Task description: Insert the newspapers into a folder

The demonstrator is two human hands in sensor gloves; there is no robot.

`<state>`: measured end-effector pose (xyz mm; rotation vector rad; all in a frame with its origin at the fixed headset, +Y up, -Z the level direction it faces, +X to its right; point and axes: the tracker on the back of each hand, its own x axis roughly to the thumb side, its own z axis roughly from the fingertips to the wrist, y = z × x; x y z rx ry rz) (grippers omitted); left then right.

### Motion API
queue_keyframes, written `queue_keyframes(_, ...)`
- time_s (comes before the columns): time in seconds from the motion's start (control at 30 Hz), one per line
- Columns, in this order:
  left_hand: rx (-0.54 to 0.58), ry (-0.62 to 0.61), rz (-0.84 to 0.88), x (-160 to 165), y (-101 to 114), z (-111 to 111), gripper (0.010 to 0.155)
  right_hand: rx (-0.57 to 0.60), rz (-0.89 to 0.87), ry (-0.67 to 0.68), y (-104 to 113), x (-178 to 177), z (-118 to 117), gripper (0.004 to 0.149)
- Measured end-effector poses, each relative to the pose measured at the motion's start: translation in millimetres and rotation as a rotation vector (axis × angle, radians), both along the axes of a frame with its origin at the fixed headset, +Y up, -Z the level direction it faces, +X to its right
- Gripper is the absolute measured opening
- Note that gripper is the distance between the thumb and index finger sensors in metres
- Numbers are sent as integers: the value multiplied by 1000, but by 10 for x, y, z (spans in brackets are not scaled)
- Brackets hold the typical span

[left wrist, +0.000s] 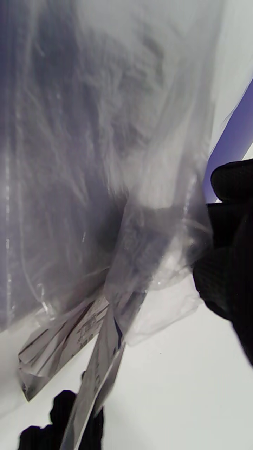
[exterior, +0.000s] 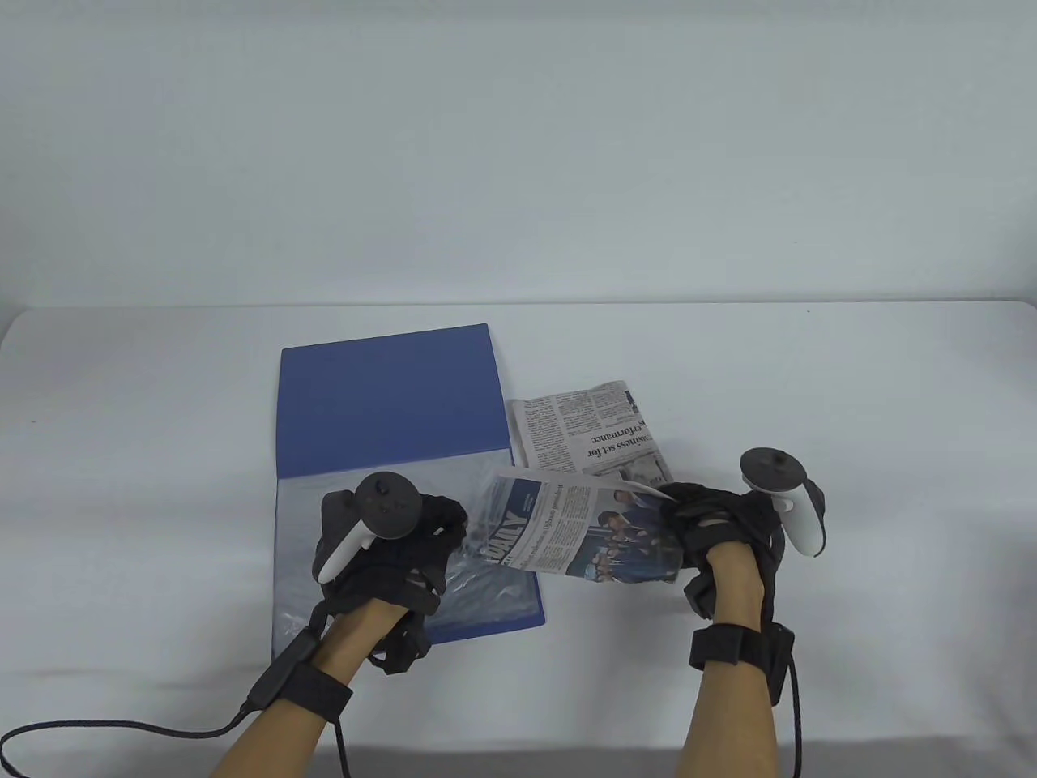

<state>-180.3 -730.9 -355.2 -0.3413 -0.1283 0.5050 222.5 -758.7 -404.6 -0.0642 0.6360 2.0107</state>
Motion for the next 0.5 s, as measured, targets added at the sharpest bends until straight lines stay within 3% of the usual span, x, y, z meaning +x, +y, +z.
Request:
queue_keyframes(0.07, -3, -13, -22, 43, -14, -2, 42, 17, 57, 47, 49, -95, -83, 50)
queue_keyframes(0.13, -7, -23, -42, 87, -36, -5, 42, 8, 95, 18, 94, -220, -139, 66)
queue_keyframes(0.23, -6, -37, -83, 153, -67, -2, 42, -47, 74, -262, 125, -409, -53, 80)
queue_keyframes(0.3, 2, -47, -101, 179, -83, 20, 42, -19, -72, -393, 126, -530, 1, 84)
queue_keyframes(0.5, 8, -57, -125, 224, -78, 14, 42, 106, -77, -309, 180, -770, -49, 83)
